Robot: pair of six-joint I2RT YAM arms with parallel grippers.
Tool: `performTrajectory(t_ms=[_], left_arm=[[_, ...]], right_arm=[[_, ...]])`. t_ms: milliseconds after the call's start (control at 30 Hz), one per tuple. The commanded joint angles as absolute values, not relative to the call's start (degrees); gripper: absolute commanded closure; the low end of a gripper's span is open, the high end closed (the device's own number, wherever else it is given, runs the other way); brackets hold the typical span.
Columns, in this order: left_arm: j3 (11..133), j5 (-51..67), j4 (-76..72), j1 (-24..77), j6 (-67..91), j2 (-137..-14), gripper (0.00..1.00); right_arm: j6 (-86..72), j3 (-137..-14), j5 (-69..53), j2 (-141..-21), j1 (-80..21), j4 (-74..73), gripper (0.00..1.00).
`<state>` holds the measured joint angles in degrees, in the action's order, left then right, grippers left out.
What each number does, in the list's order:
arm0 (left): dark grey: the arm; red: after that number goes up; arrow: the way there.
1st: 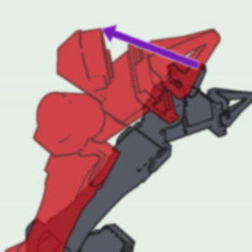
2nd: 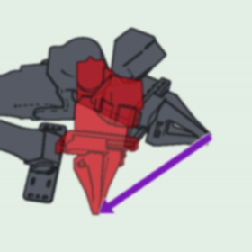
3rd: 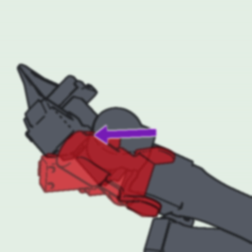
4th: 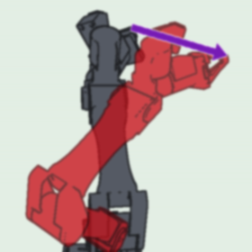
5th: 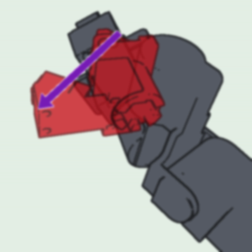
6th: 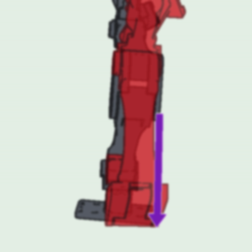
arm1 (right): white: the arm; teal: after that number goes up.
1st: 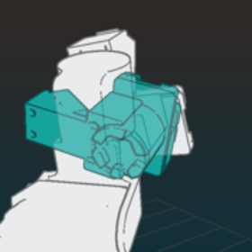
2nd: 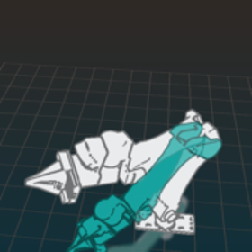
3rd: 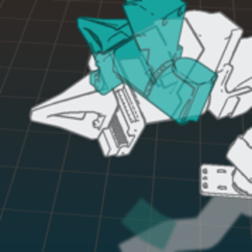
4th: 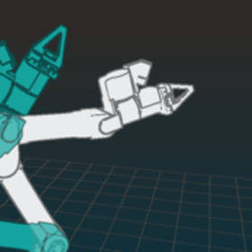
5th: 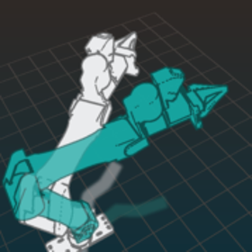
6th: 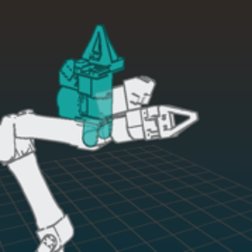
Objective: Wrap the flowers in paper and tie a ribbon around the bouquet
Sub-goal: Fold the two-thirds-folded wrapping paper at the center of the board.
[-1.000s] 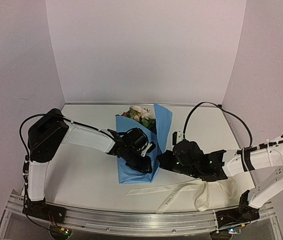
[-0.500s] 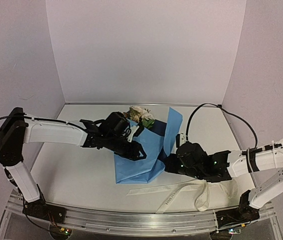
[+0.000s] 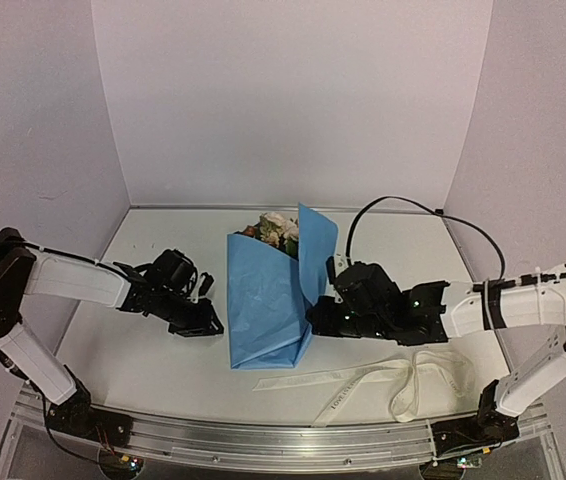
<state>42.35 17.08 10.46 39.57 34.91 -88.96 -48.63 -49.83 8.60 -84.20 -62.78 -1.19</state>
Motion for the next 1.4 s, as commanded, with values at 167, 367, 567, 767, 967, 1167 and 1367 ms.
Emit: performTrajectory(t_ms=[167,367,567,767,967,1167,1367], left_arm=[[45.7,22.4,4.3,41.1,33.4,-95.1,0.83],[46.1,23.7,3.3,41.6,33.1,-96.1,0.85],[47.0,24.3,2.5,41.7,33.1,-97.0,0.86],[47.2,25.1,1.4,41.7,33.8,-97.6,0.86],[46.9,25.5,0.4,41.7,34.5,-97.6,0.86],[44.7,24.5,0.3,41.7,35.3,-94.0,0.83],[43.0,22.7,0.4,41.5,36.5,-87.8,0.80]], right_arm=[[-47.6,-66.0,-15.7,-97.2,-58.0,-6.1,1.00],[-50.0,-75.3,-27.6,-106.9,-55.4,-8.1,1.00],[-49.5,-79.5,-30.5,-113.2,-55.3,-11.4,1.00],[-47.6,-79.0,-29.1,-116.0,-55.4,-13.2,1.00],[-46.1,-77.9,-26.1,-117.2,-55.4,-13.7,1.00],[-45.8,-77.5,-23.7,-116.6,-55.4,-13.6,1.00],[-45.9,-77.6,-22.3,-116.3,-55.3,-13.6,1.00]])
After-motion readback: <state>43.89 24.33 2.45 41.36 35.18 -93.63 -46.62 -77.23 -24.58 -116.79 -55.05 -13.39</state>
